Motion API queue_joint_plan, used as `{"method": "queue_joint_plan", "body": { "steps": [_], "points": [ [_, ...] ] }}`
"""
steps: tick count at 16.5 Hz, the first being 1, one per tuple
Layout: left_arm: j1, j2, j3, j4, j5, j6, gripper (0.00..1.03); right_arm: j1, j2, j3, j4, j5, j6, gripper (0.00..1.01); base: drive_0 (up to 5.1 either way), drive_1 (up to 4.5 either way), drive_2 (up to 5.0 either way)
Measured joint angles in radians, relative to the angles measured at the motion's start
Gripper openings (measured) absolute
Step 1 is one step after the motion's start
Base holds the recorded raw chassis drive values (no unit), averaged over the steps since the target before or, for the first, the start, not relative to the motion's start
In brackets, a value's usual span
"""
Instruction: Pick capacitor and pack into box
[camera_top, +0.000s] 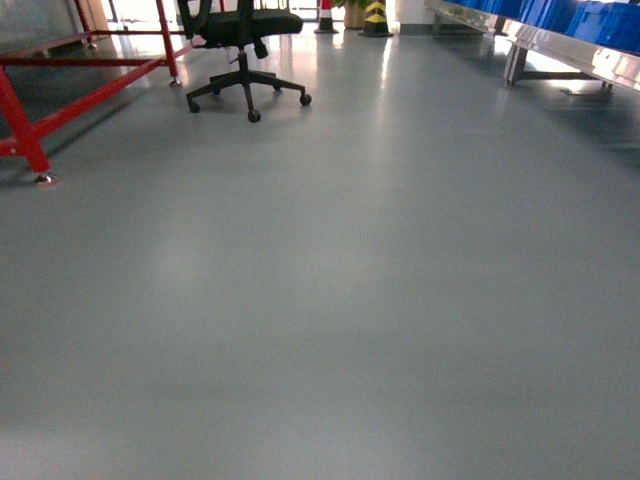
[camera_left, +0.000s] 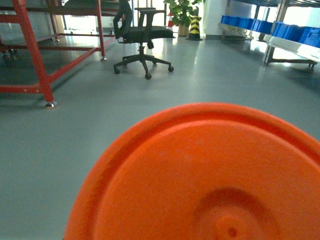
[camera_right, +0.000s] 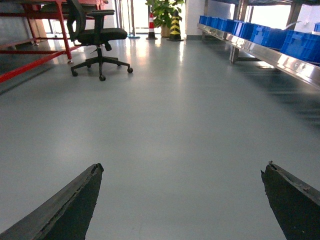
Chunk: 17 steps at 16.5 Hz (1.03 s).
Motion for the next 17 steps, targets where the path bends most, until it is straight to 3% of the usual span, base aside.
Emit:
{"method": "queue_joint_plan", "body": {
  "steps": [17],
  "points": [
    [0.0, 0.0, 0.0, 0.001, 0.001, 0.0, 0.43, 0.0, 0.0, 0.0, -0.005, 0.0, 0.0, 0.98, -5.0, 2.46, 2.5]
  ]
}}
